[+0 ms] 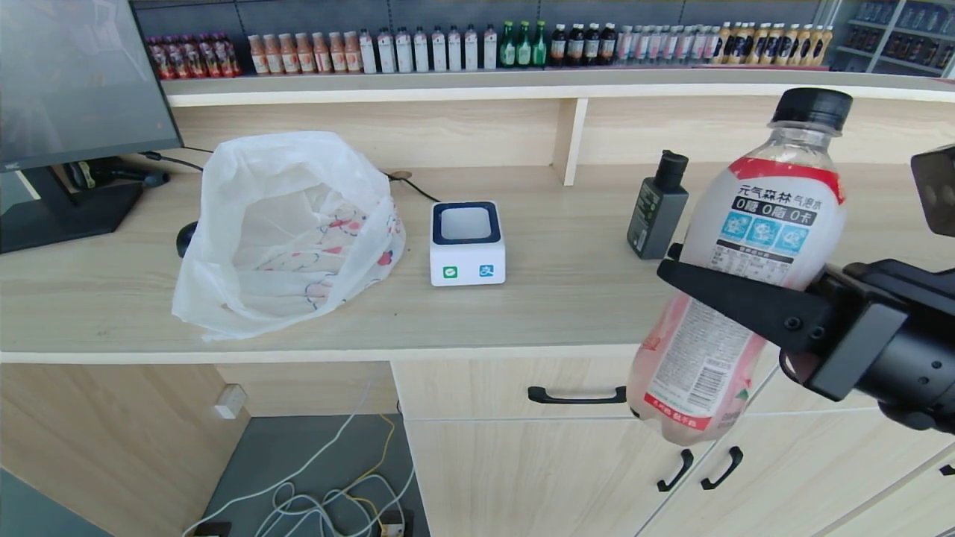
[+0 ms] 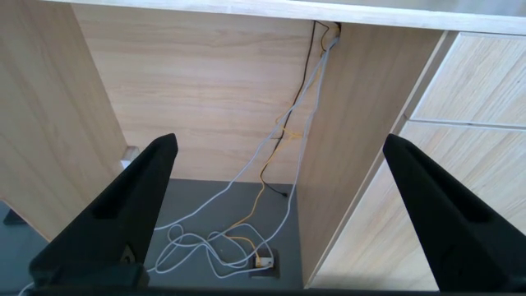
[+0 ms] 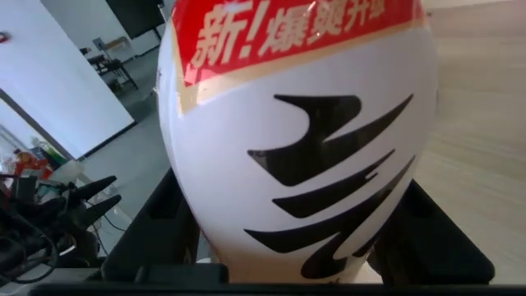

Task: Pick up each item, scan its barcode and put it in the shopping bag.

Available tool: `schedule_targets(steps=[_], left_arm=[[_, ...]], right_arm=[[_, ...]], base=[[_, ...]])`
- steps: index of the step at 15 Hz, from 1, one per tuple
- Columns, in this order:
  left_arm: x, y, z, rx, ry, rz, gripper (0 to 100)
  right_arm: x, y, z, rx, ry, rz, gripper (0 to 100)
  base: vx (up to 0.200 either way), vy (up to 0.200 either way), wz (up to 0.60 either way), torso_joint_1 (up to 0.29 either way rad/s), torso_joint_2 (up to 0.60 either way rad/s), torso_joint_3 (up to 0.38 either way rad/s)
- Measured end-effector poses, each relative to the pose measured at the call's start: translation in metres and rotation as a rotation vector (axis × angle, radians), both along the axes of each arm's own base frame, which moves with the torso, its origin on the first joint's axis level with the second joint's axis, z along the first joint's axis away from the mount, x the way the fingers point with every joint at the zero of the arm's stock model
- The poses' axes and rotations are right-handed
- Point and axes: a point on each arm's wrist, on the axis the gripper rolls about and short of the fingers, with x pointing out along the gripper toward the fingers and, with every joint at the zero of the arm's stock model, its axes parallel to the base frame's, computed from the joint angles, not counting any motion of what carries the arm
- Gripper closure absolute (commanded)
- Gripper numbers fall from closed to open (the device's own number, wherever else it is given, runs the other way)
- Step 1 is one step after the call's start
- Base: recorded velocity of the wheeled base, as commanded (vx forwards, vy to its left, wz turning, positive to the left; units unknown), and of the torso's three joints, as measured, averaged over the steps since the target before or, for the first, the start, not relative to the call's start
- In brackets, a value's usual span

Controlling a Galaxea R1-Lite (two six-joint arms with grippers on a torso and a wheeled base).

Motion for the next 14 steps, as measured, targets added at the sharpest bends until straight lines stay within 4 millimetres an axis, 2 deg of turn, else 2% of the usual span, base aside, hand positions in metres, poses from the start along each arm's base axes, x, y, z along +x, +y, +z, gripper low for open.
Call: schedule_targets(steps=[3, 9, 14], left_arm=[[0.000, 0.000, 0.000, 0.000, 0.000, 0.000, 0], [0.000, 0.000, 0.000, 0.000, 0.000, 0.000, 0], [0.000, 0.000, 0.000, 0.000, 0.000, 0.000, 0]], right_arm=[[0.001, 0.005, -0.001, 0.004, 0.042, 0.159, 100], [0.026, 0.026, 0.013, 0.007, 0.030, 0.299, 100], [0.036, 0.038, 0.018, 0.006, 0.028, 0.387, 100]], base=[[0.000, 0.000, 0.00, 0.000, 0.00, 0.000], [0.000, 0.000, 0.00, 0.000, 0.00, 0.000], [0.000, 0.000, 0.00, 0.000, 0.00, 0.000]])
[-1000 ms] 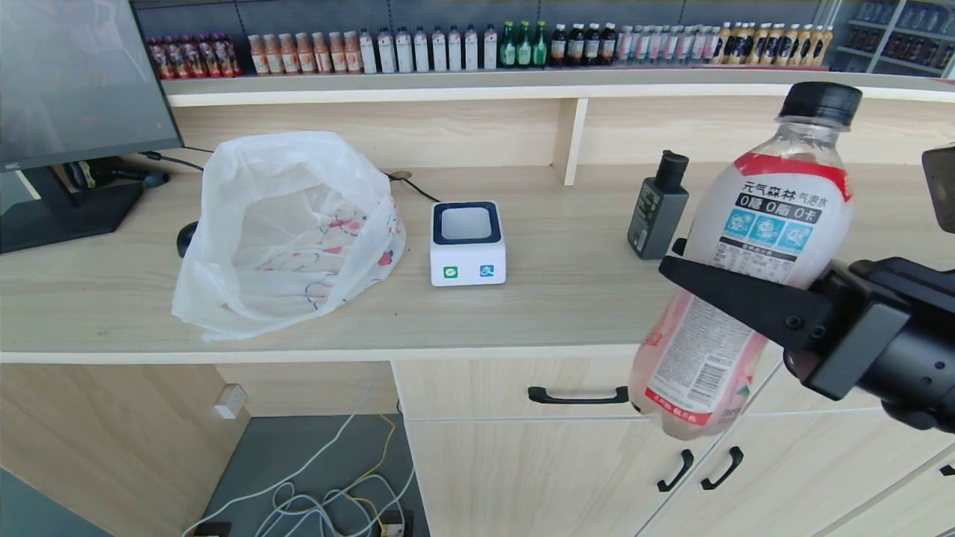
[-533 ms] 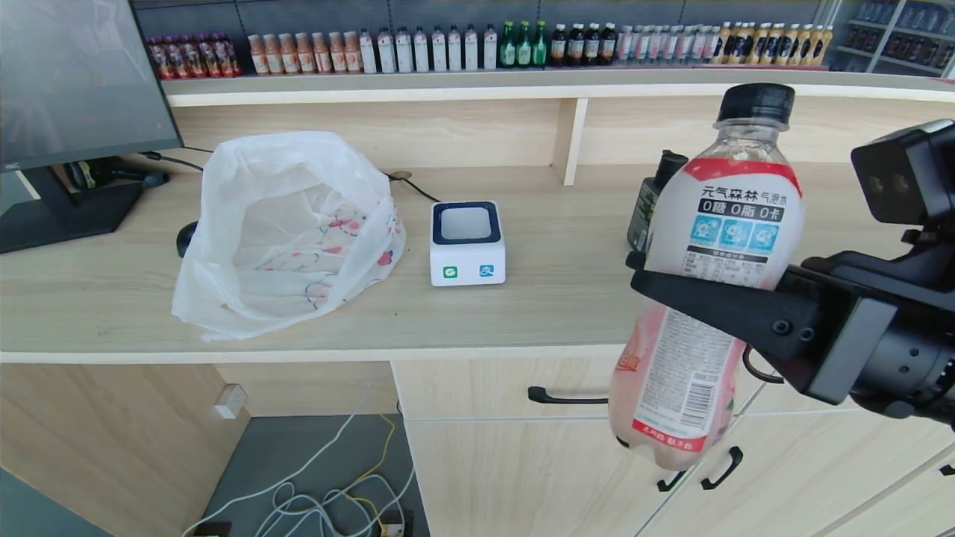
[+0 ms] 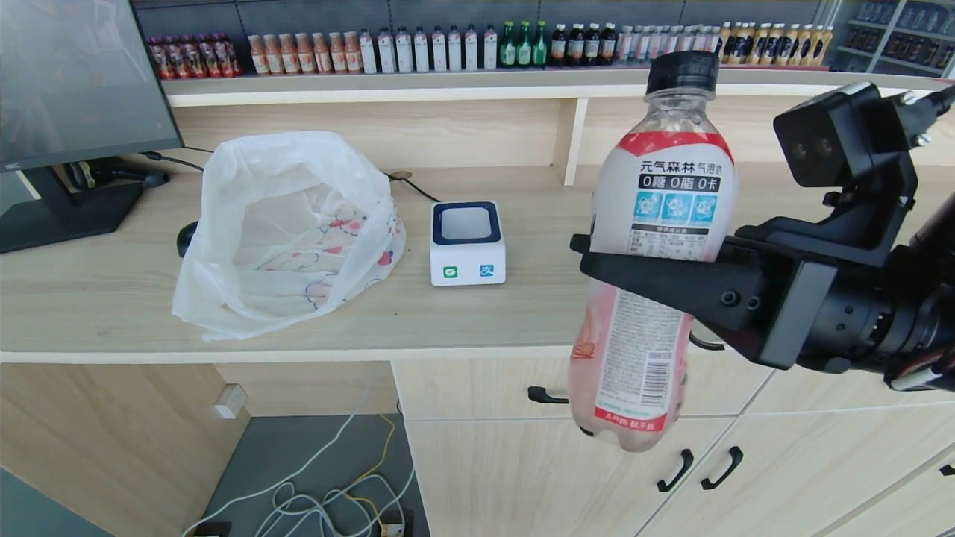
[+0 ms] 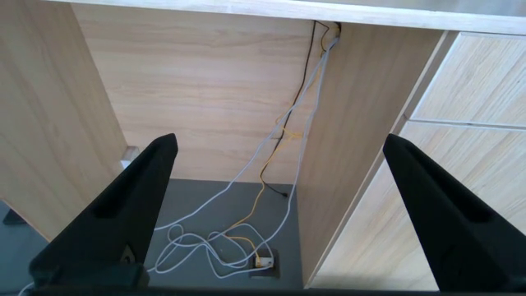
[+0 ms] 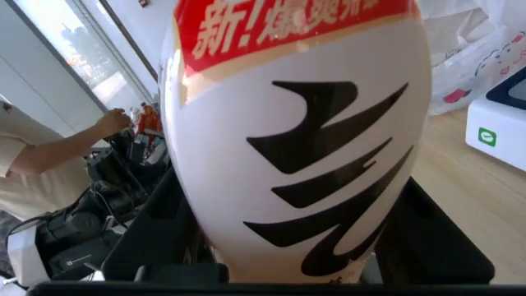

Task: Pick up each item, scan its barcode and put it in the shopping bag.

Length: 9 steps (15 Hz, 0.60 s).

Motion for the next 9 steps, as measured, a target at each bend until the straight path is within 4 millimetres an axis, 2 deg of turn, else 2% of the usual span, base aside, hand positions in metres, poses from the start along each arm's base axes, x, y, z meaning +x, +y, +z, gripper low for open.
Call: schedule_targets(steps=[5, 9], left_arm=[[0.000, 0.000, 0.000, 0.000, 0.000, 0.000, 0], [0.000, 0.000, 0.000, 0.000, 0.000, 0.000, 0]], right_arm=[[0.015, 0.011, 0.017, 0.028, -0.004, 0.008, 100], [0.018, 0.020, 0.017, -0.001, 0.041, 0.021, 100]], base=[[0.000, 0.000, 0.00, 0.000, 0.00, 0.000], [0.000, 0.000, 0.00, 0.000, 0.00, 0.000]])
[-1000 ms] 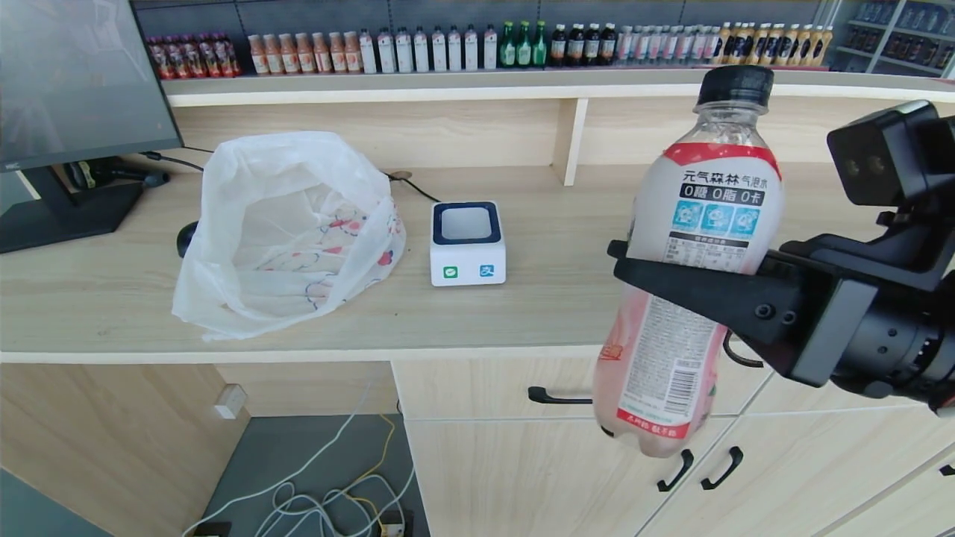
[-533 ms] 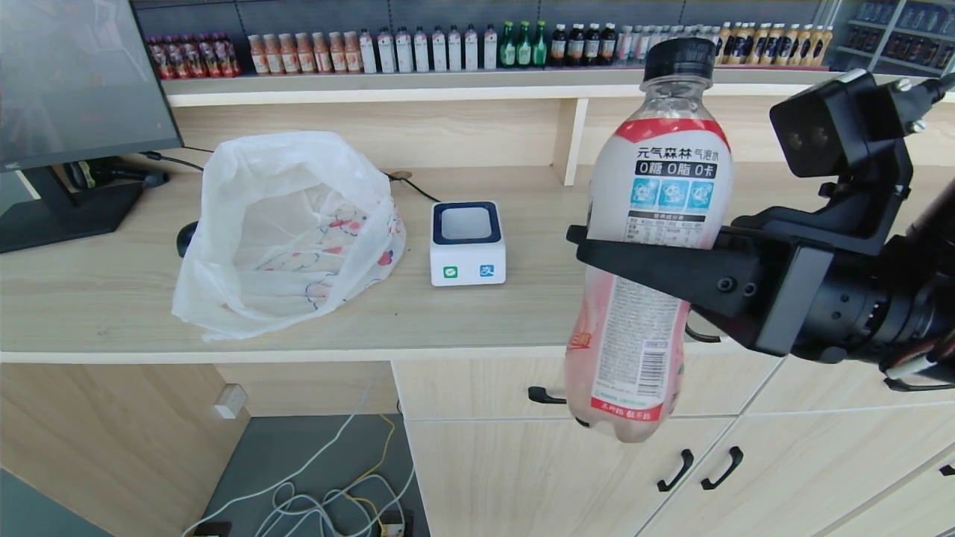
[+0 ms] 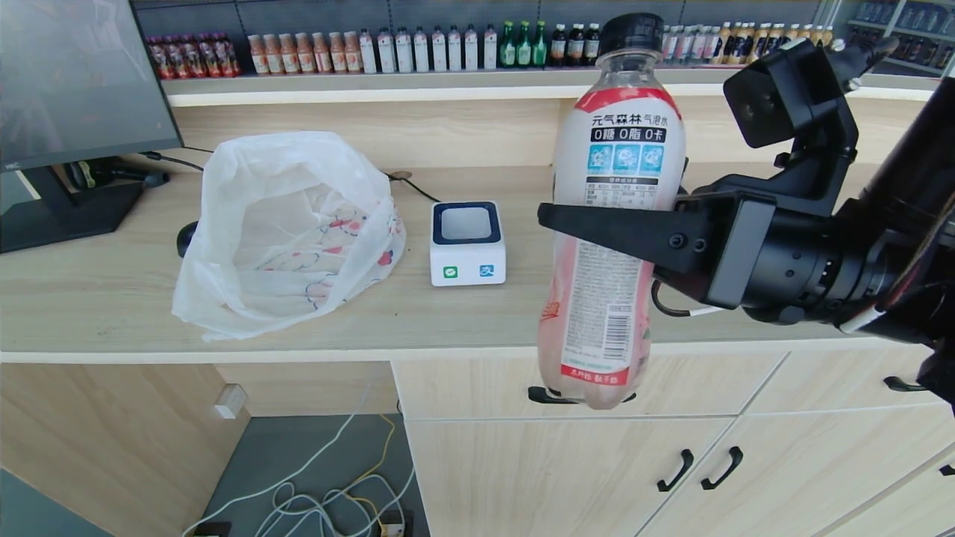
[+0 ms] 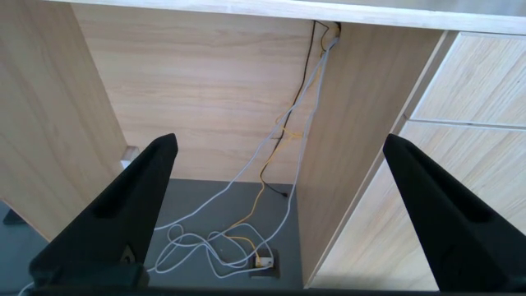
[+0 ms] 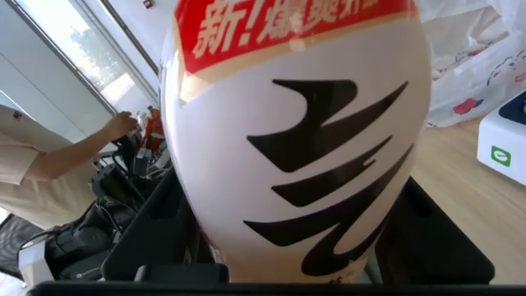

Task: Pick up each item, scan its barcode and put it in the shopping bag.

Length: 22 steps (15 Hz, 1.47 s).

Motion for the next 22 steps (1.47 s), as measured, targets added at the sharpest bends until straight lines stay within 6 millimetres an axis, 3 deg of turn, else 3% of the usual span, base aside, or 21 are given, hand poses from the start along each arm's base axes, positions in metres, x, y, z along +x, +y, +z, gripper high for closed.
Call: schedule_targets(steps=[7, 22], left_arm=[[0.000, 0.000, 0.000, 0.000, 0.000, 0.000, 0], [0.000, 0.000, 0.000, 0.000, 0.000, 0.000, 0]], right_arm=[[-0.004, 0.012, 0.012, 0.005, 0.001, 0.020, 100], [-0.008, 0.013, 0.013, 0.004, -0.011, 0.028, 100]], base=[[0.000, 0.000, 0.00, 0.000, 0.00, 0.000], [0.000, 0.000, 0.00, 0.000, 0.00, 0.000]])
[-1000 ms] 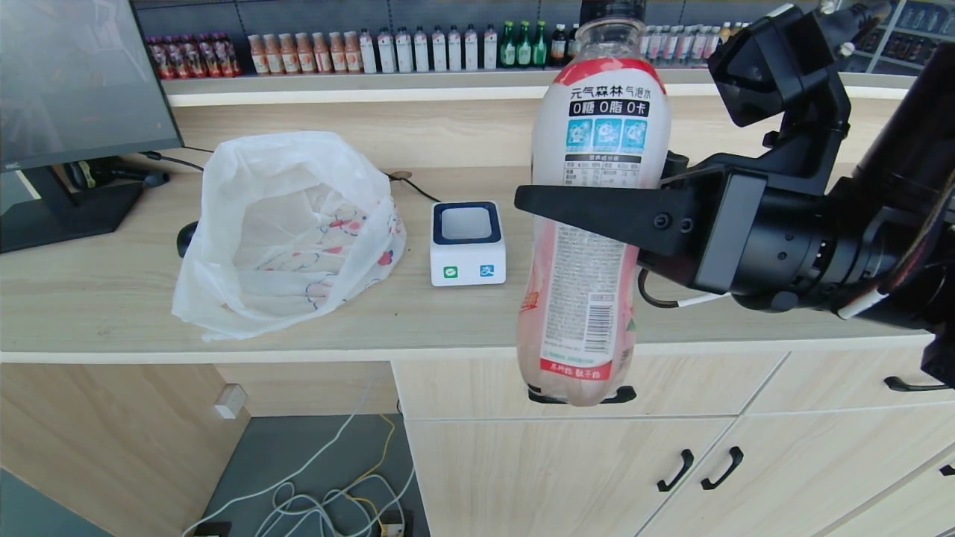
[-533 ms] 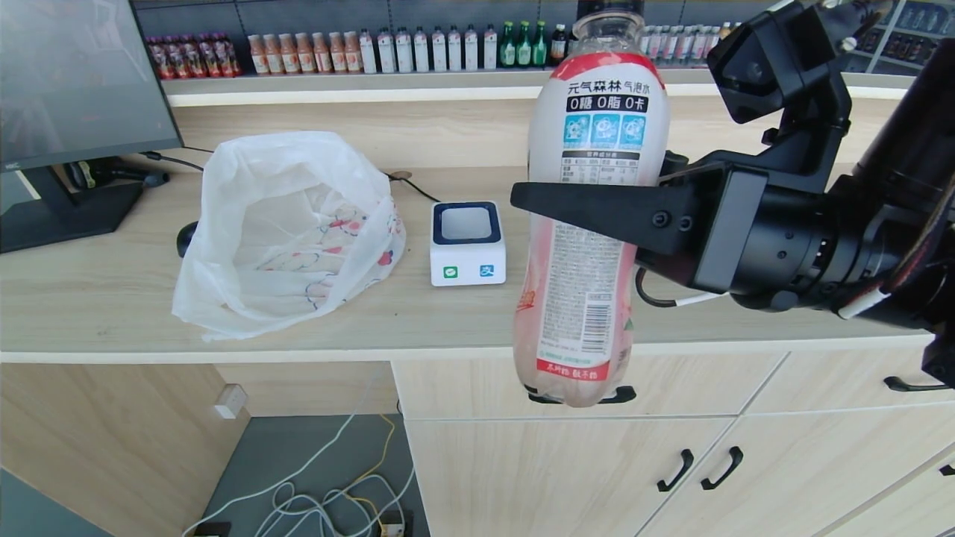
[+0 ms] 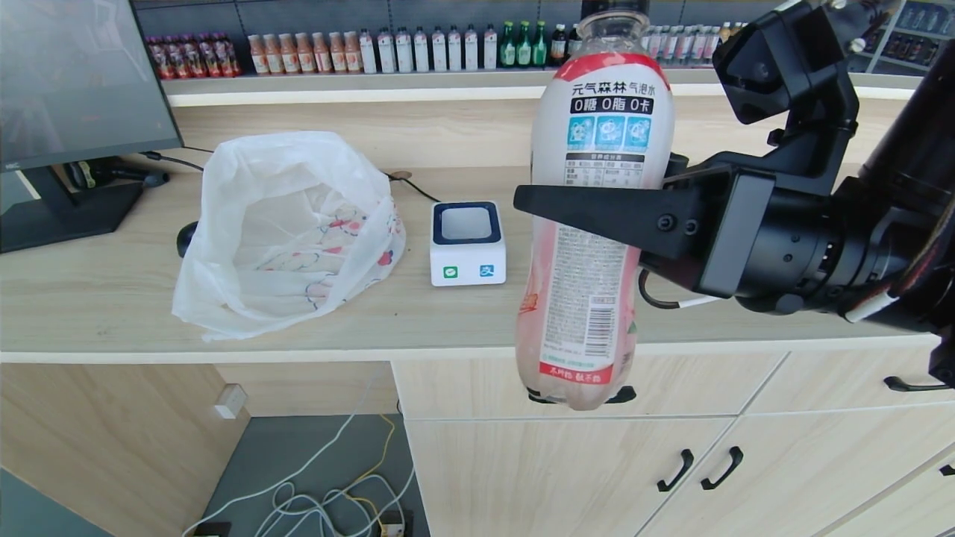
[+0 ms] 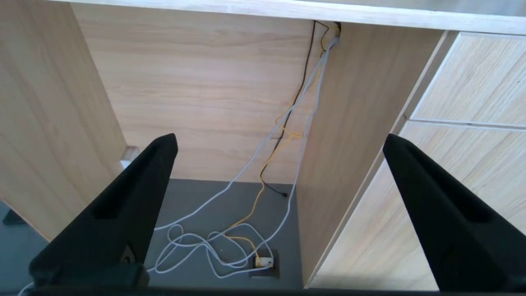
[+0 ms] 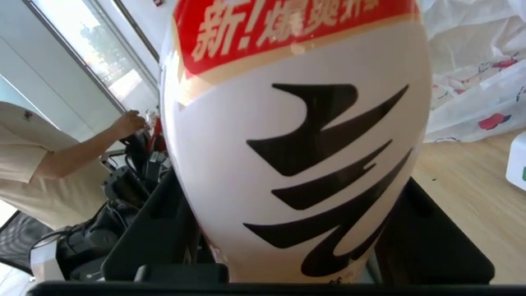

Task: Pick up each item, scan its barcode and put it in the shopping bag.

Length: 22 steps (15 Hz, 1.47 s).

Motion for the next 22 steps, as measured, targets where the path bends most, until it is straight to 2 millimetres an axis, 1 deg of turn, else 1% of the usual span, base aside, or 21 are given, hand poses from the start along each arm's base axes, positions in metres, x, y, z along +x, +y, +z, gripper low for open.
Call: schedule_targets(steps=[2, 6, 10, 13, 16, 20, 22], left_arm=[[0.000, 0.000, 0.000, 0.000, 0.000, 0.000, 0], [0.000, 0.000, 0.000, 0.000, 0.000, 0.000, 0], [0.000, 0.000, 0.000, 0.000, 0.000, 0.000, 0], [0.000, 0.000, 0.000, 0.000, 0.000, 0.000, 0], [0.000, 0.000, 0.000, 0.000, 0.000, 0.000, 0], [0.000, 0.000, 0.000, 0.000, 0.000, 0.000, 0], [0.000, 0.000, 0.000, 0.000, 0.000, 0.000, 0]], right_arm=[[-0.002, -0.002, -0.002, -0.006, -0.002, -0.003, 100], [-0.003, -0.005, -0.009, -0.024, -0.039, -0.105, 100], [-0.005, -0.011, -0.029, -0.069, -0.083, -0.211, 100], [-0.004, -0.020, -0.040, -0.092, -0.115, -0.343, 100], [-0.001, -0.030, -0.039, -0.101, -0.126, -0.562, 100], [-0.009, -0.044, -0.034, -0.127, -0.183, -0.839, 100], [-0.015, -0.050, -0.027, -0.105, -0.240, -0.902, 100]], base=[[0.000, 0.000, 0.00, 0.000, 0.00, 0.000], [0.000, 0.000, 0.00, 0.000, 0.00, 0.000], [0.000, 0.000, 0.00, 0.000, 0.00, 0.000], [0.000, 0.000, 0.00, 0.000, 0.00, 0.000], [0.000, 0.000, 0.00, 0.000, 0.00, 0.000], [0.000, 0.000, 0.00, 0.000, 0.00, 0.000], [0.000, 0.000, 0.00, 0.000, 0.00, 0.000]])
